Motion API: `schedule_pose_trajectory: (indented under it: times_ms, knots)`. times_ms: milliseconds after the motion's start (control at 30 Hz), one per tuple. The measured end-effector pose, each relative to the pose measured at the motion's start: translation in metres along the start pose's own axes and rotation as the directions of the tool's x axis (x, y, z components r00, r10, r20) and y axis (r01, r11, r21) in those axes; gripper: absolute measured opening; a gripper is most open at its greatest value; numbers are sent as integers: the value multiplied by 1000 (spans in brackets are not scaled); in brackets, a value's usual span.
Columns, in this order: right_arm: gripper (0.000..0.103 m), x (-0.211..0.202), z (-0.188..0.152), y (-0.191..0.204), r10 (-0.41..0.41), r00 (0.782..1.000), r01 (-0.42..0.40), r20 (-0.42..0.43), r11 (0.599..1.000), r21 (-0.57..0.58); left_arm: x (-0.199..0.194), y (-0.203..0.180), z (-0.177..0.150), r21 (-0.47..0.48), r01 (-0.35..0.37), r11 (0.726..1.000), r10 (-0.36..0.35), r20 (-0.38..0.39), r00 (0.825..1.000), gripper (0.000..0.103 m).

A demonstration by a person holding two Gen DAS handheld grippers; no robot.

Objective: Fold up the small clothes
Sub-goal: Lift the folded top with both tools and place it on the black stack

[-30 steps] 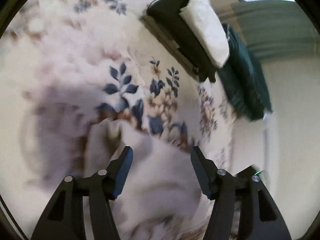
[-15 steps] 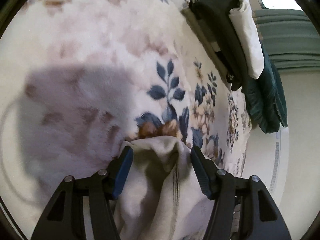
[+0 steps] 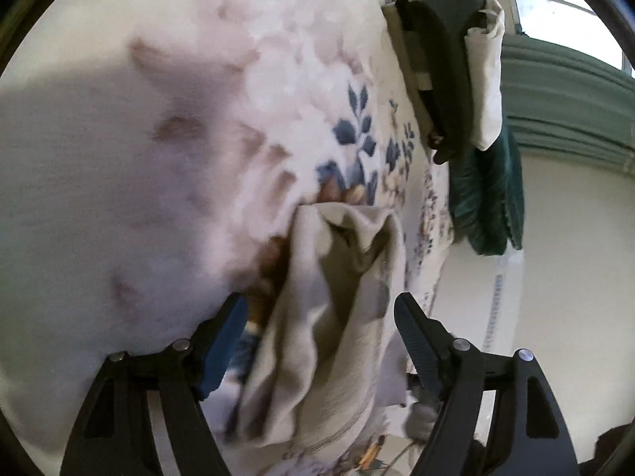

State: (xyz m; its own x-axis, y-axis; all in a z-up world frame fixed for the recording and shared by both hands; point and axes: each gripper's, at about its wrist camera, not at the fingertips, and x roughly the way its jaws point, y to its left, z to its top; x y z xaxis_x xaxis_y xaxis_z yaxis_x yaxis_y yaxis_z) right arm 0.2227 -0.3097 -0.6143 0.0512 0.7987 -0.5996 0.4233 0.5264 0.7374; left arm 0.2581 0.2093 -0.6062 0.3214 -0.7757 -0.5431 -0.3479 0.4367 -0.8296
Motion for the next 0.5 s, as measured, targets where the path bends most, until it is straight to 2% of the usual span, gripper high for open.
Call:
schedule_pose_trajectory:
  times_ms: [67,133,267,333,367,400,433,467,500]
  knots:
    - [91,7,2,-2,40,999,-40,-7,999,-5,10,-6,0,16,24,1000,-24,-26,999,75]
    - [92,12,7,0,86,996,-86,-11,996,-5,25,-16,-1,52,18,998,-15,-66,998,75]
    - [92,18,12,6,101,995,-101,-24,995,-13,37,-28,-1,83,7,997,0,-90,996,75]
    - [89,18,11,9,85,996,-85,-23,996,-26,35,-34,-3,106,1,994,7,-72,997,71]
    - [87,20,11,13,80,997,-80,-17,996,-36,35,-39,-4,131,-4,991,12,-61,998,61]
    - [71,21,9,17,78,997,-79,-16,995,-55,35,-45,-6,163,-26,986,35,-51,998,21]
    - [43,22,8,20,70,997,-71,-19,995,-69,35,-51,-7,187,-55,981,64,-44,997,15]
    - [32,23,6,23,57,998,-58,-18,995,-79,33,-52,-7,194,-52,980,60,-38,997,14]
    - [27,24,5,27,50,999,-51,-7,995,-86,31,-55,-7,194,-45,980,52,-29,998,14]
